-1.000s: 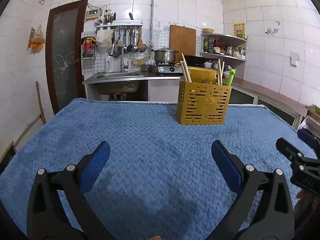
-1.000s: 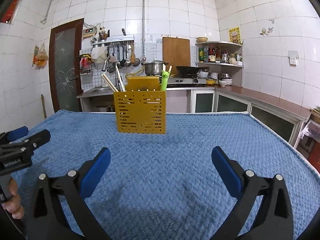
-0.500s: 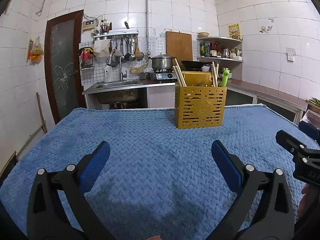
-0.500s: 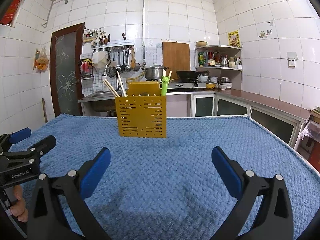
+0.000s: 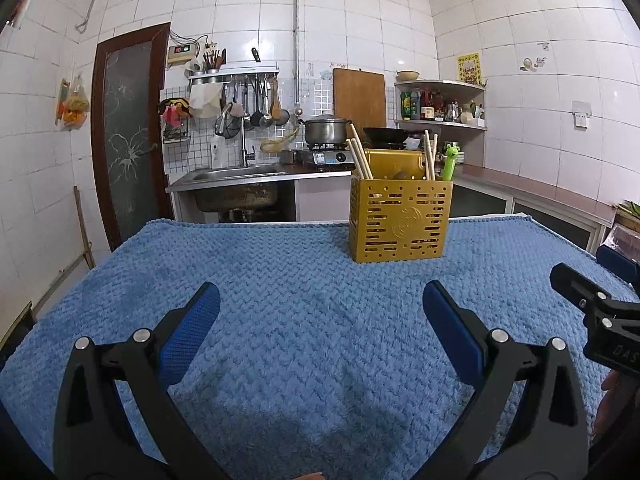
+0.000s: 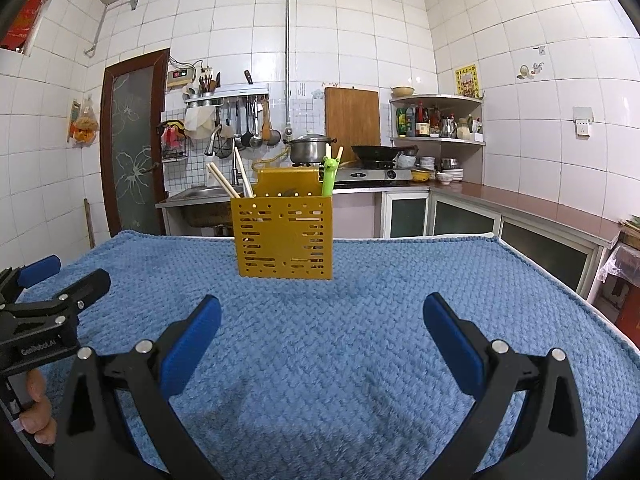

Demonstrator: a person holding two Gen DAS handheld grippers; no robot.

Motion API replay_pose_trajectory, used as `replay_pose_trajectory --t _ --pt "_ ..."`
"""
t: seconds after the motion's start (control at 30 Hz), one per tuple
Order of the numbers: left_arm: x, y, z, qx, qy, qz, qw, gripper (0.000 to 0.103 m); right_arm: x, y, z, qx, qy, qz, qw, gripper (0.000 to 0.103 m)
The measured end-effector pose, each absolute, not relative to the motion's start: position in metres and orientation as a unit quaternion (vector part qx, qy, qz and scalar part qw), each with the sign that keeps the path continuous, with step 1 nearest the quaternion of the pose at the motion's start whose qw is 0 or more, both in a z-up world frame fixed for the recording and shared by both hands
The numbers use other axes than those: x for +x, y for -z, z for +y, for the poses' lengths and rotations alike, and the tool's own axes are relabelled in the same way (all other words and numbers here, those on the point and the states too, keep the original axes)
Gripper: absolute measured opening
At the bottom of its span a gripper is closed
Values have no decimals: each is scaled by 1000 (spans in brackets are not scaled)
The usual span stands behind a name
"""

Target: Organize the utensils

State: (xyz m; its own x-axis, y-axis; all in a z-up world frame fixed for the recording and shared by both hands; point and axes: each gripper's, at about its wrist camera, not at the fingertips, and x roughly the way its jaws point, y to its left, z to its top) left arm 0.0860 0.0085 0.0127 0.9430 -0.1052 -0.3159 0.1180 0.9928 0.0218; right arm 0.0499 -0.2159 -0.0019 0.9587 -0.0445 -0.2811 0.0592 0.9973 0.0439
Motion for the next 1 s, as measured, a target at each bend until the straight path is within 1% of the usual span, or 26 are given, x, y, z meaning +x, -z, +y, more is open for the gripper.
replay_pose_trajectory --t 1.0 --pt "85 -11 7 41 15 157 987 98 51 2 -222 23 24 146 989 99"
